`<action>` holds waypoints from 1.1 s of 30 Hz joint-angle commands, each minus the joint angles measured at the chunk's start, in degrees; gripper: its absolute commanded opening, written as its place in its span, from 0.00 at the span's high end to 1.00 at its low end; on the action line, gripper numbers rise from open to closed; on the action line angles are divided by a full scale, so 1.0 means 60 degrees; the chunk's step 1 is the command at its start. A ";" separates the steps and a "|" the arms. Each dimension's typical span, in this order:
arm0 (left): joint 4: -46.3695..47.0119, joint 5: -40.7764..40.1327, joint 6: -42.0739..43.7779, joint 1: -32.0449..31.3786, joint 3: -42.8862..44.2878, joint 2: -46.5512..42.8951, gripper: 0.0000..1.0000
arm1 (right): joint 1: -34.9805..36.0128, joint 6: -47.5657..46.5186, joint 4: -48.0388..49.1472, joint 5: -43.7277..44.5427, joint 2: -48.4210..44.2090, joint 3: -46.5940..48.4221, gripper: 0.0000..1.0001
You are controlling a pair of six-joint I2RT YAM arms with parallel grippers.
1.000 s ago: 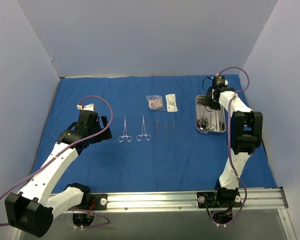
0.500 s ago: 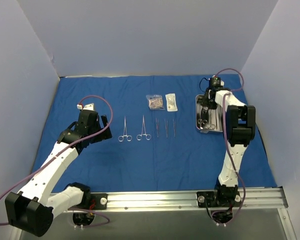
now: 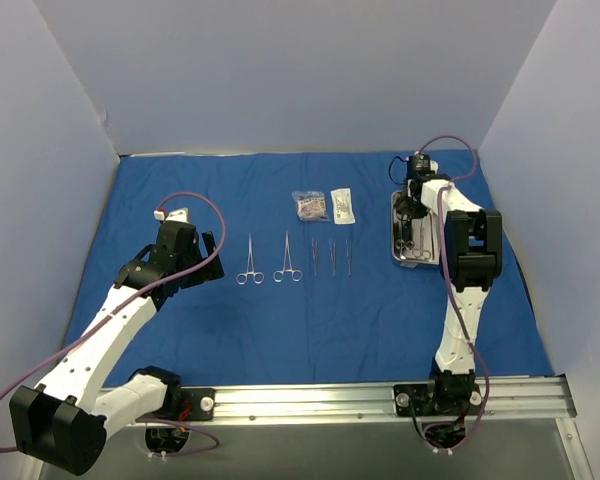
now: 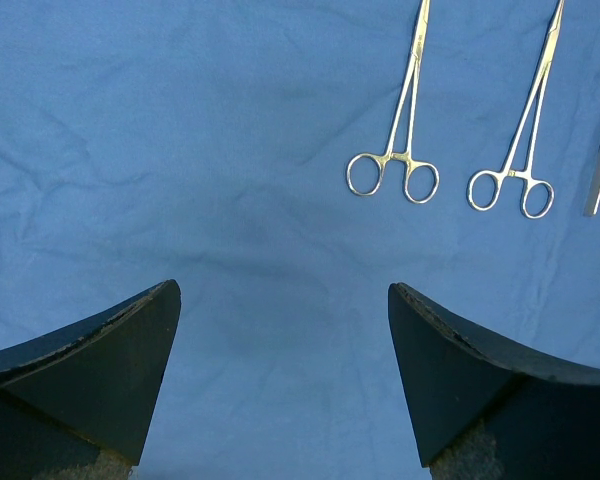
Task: Open and lay out the surgical kit
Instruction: Pick up the medical item from the container.
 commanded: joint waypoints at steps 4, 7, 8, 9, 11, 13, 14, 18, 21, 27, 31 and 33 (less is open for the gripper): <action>0.0189 0.0042 0.0092 0.0061 0.0110 -0.0099 0.06 | 0.0146 0.0033 -0.1376 0.0108 0.0533 0.0282 0.77; 0.0159 0.0027 0.0107 0.0061 0.0110 -0.0143 0.06 | 0.0117 0.0063 -0.1610 0.0181 0.0723 0.0384 0.78; 0.0159 0.0013 0.0107 0.0061 0.0110 -0.0158 0.06 | 0.0102 0.0049 -0.1683 0.0182 0.0782 0.0384 0.78; 0.0145 -0.0002 0.0107 0.0061 0.0081 -0.0172 0.06 | 0.0073 0.0049 -0.1713 0.0167 0.0841 0.0399 0.80; 0.0130 -0.0017 0.0107 0.0061 0.0081 -0.0216 0.06 | 0.0058 0.0020 -0.1728 0.0153 0.0958 0.0385 0.82; 0.0101 -0.0031 0.0107 0.0061 0.0066 -0.0246 0.06 | 0.0029 -0.0053 -0.1670 0.0080 0.1060 0.0384 0.89; 0.0101 -0.0031 0.0107 0.0075 0.0052 -0.0246 0.06 | 0.0029 -0.0083 -0.1611 0.0007 0.1075 0.0399 0.93; 0.0101 -0.0031 0.0092 0.0061 0.0051 -0.0260 0.06 | 0.0043 -0.0624 -0.1508 -0.0155 0.1061 0.0589 1.00; 0.0072 -0.0046 0.0107 0.0075 0.0066 -0.0275 0.06 | 0.0029 -0.1077 -0.1362 -0.0112 0.0798 0.0619 1.00; 0.0130 -0.0031 0.0077 0.0061 0.0066 -0.0260 0.06 | 0.0014 -0.1533 -0.0937 -0.0111 -0.0284 0.0341 1.00; 0.0188 0.0027 0.0063 0.0061 0.0066 -0.0187 0.06 | -0.0015 -0.1679 -0.0805 -0.0155 -0.0682 0.0326 1.00; 0.0174 0.0027 0.0063 0.0061 0.0066 -0.0202 0.06 | -0.0044 -0.1724 -0.0820 -0.0140 -0.0842 0.0311 1.00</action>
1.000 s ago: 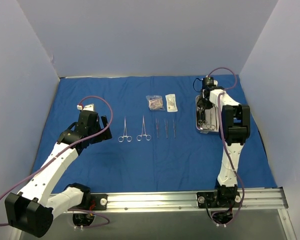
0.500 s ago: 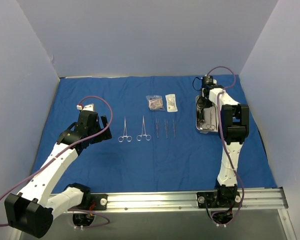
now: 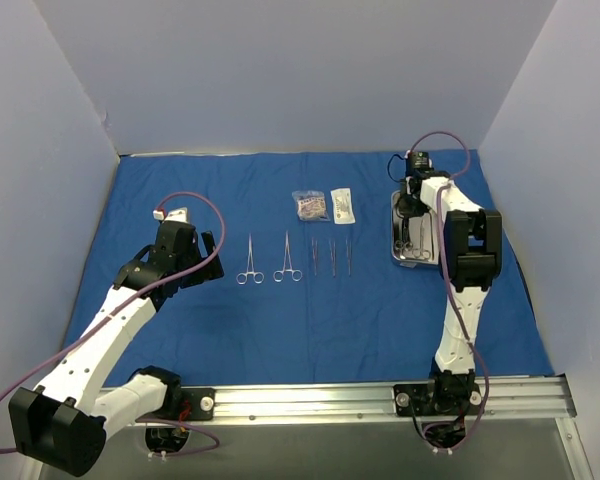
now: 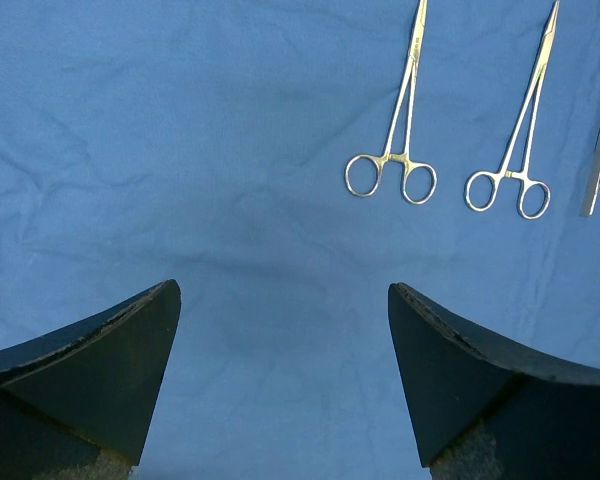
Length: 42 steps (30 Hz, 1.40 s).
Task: Open and lay out the surgical kit
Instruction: Pick up the medical item from the container, then place the medical item in the surgical kit.
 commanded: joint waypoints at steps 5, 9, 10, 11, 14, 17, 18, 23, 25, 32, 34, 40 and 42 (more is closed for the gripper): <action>0.0192 0.0038 0.0063 0.0061 0.0022 -0.0184 0.06 | -0.0095 -0.0292 -0.0039 -0.0020 -0.1253 -0.0294 1.00; 0.0178 0.0038 0.0077 0.0061 0.0037 -0.0213 0.06 | -0.0095 -0.0336 0.0034 -0.0006 -0.1618 -0.0368 1.00; 0.0178 0.0038 0.0077 0.0061 0.0022 -0.0213 0.06 | -0.0095 -0.0351 0.0063 -0.0006 -0.1677 -0.0368 1.00; 0.0192 0.0038 0.0077 0.0061 0.0022 -0.0228 0.06 | -0.0095 -0.0365 0.0107 0.0009 -0.1736 -0.0368 1.00; 0.0207 0.0067 0.0092 0.0061 0.0007 -0.0213 0.06 | -0.0081 -0.0424 0.0210 -0.0020 -0.1912 -0.0426 1.00; 0.0221 0.0082 0.0092 0.0061 -0.0007 -0.0228 0.06 | -0.0095 -0.0424 0.0298 -0.0166 -0.2131 -0.0514 1.00; 0.0221 0.0082 0.0092 0.0061 0.0007 -0.0228 0.06 | -0.0095 -0.0424 0.0284 -0.0196 -0.2190 -0.0529 1.00; 0.0207 0.0068 0.0092 0.0061 -0.0007 -0.0286 0.06 | -0.0052 -0.0322 0.0064 -0.0430 -0.2585 -0.0456 1.00; 0.0207 0.0053 0.0107 0.0061 -0.0007 -0.0272 0.06 | 0.0021 -0.0219 -0.0141 -0.0562 -0.2688 -0.0441 1.00; 0.0207 0.0024 0.0151 0.0061 0.0110 -0.0213 0.06 | 0.0812 0.0249 -0.0844 -0.0461 -0.3186 -0.0485 1.00; 0.0207 0.0009 0.0165 0.0061 0.0139 -0.0228 0.06 | 0.1162 0.0498 -0.1034 -0.0460 -0.3333 -0.0645 1.00; 0.0192 -0.0035 0.0209 0.0061 0.0227 -0.0213 0.06 | 0.2261 0.1390 -0.1474 -0.0416 -0.4152 -0.1494 1.00; 0.0221 -0.0064 0.0224 0.0061 0.0256 -0.0184 0.06 | 0.2832 0.1640 -0.1503 -0.0401 -0.4548 -0.2109 1.00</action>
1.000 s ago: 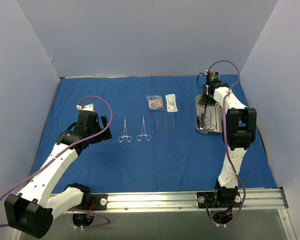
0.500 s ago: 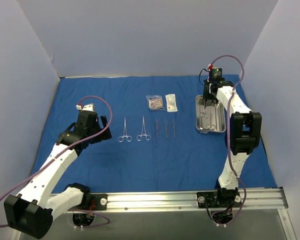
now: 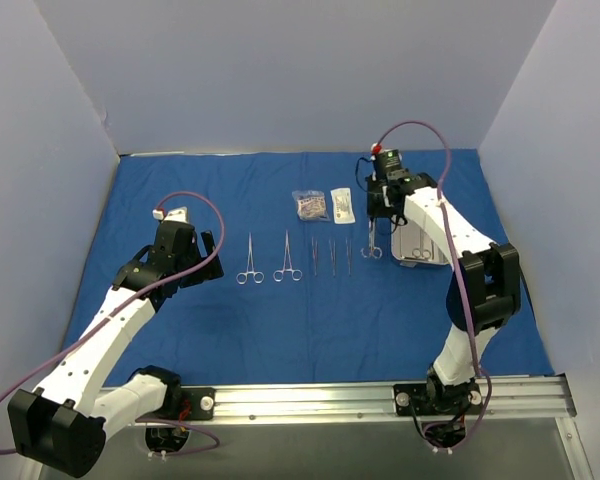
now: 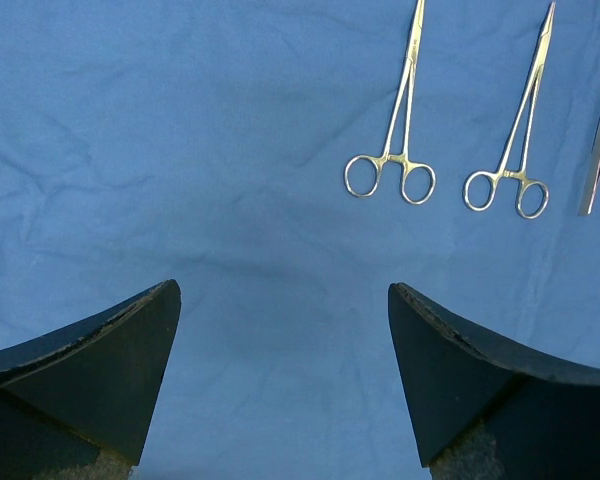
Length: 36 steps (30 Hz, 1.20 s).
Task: Open and lay out the surgical kit
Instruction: Place the medical item in the surgical kit.
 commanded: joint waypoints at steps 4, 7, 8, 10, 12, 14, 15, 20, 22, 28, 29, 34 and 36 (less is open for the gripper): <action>0.0276 -0.0166 0.0169 0.0061 0.0300 -0.0012 0.06 | 0.1680 0.1566 -0.0681 0.0441 -0.1360 -0.1652 1.00; 0.0320 -0.0211 0.0155 0.0075 0.0344 0.0105 0.06 | 0.2515 0.2139 -0.0272 0.0457 -0.1858 -0.2765 1.00; 0.0364 -0.0211 0.0155 0.0061 0.0344 0.0120 0.06 | 0.2691 0.2504 -0.0169 0.0573 -0.2048 -0.3043 1.00; 0.0379 -0.0211 0.0140 0.0075 0.0403 0.0236 0.06 | 0.3160 0.2755 0.0022 0.0589 -0.2224 -0.3703 1.00; 0.0408 -0.0211 0.0111 0.0075 0.0447 0.0310 0.06 | 0.3424 0.3091 0.0124 0.0837 -0.2532 -0.4055 1.00; 0.0423 -0.0225 0.0067 0.0075 0.0491 0.0339 0.06 | 0.3630 0.3370 0.0299 0.0911 -0.2882 -0.4568 1.00; 0.0423 -0.0240 0.0038 0.0075 0.0505 0.0383 0.06 | 0.3645 0.3459 0.0359 0.0897 -0.2986 -0.4744 1.00; 0.0364 -0.0459 0.0023 0.0075 0.0535 0.0398 0.06 | 0.3703 0.3664 0.0636 0.0999 -0.3236 -0.5550 1.00; 0.0364 -0.0489 0.0023 0.0075 0.0535 0.0383 0.06 | 0.3703 0.3650 0.0769 0.0985 -0.3134 -0.5697 1.00; 0.0335 -0.0460 0.0008 0.0075 0.0564 0.0456 0.06 | 0.3703 0.3168 0.0945 0.1057 -0.2578 -0.5756 1.00; 0.0335 -0.0445 0.0008 0.0075 0.0564 0.0457 0.06 | 0.3703 0.3109 0.0974 0.1072 -0.2490 -0.5742 1.00; 0.0335 -0.0489 0.0008 0.0075 0.0520 0.0427 0.06 | 0.3703 0.2859 0.0858 0.1233 -0.2007 -0.5522 1.00; 0.0335 -0.0489 0.0008 0.0075 0.0506 0.0442 0.06 | 0.3703 0.2873 0.0799 0.1248 -0.1918 -0.5492 1.00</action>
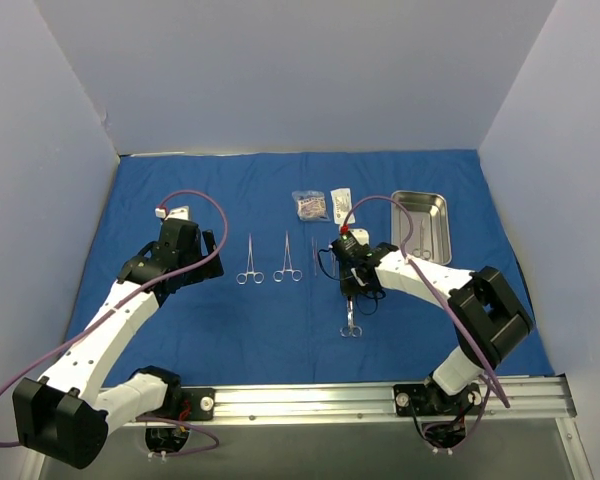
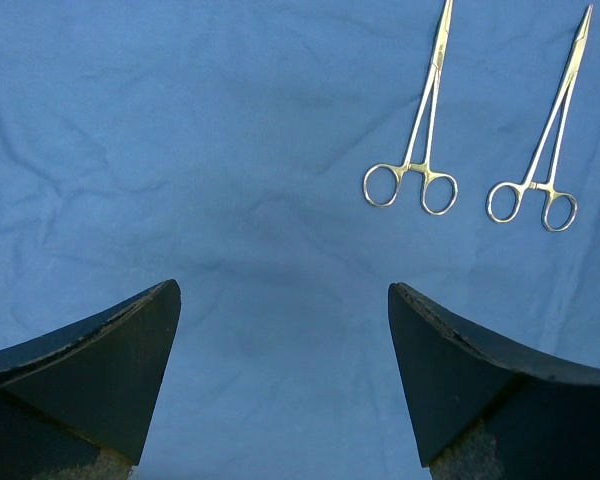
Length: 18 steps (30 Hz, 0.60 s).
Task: Open and lay out the surgical kit
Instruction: Place the medical item in the surgical kit.
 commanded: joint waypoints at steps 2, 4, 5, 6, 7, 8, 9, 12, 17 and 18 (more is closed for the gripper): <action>0.0306 -0.0136 -0.0072 0.0072 0.0393 -0.0024 0.06 | 0.0035 -0.0114 -0.0229 0.0381 0.0297 0.0154 1.00; 0.0335 -0.0136 -0.0087 0.0072 0.0378 -0.0024 0.06 | 0.0021 -0.0099 -0.0243 0.0381 0.0443 0.0139 1.00; 0.0350 -0.0136 -0.0087 0.0072 0.0378 -0.0010 0.06 | 0.0021 -0.0099 -0.0229 0.0395 0.0488 0.0139 1.00; 0.0350 -0.0136 -0.0087 0.0072 0.0378 -0.0010 0.06 | 0.0020 -0.0084 -0.0228 0.0381 0.0546 0.0139 1.00; 0.0364 -0.0136 -0.0072 0.0072 0.0378 0.0005 0.06 | 0.0035 -0.0070 -0.0228 0.0410 0.0663 0.0154 1.00; 0.0364 -0.0136 -0.0072 0.0072 0.0378 0.0005 0.06 | 0.0035 -0.0055 -0.0243 0.0410 0.0708 0.0183 1.00; 0.0364 -0.0150 -0.0072 0.0072 0.0378 0.0005 0.06 | 0.0035 0.0003 -0.0243 0.0396 0.0766 0.0198 1.00; 0.0364 -0.0165 -0.0057 0.0072 0.0378 0.0020 0.06 | 0.0035 0.0091 -0.0287 0.0439 0.0884 0.0271 0.94; 0.0379 -0.0136 -0.0072 0.0072 0.0349 0.0093 0.06 | 0.0021 0.0311 -0.0360 0.0410 0.0796 0.0373 0.80; 0.0408 -0.0136 -0.0072 0.0072 0.0349 0.0093 0.06 | 0.0020 0.0326 -0.0433 0.0396 0.0767 0.0432 0.79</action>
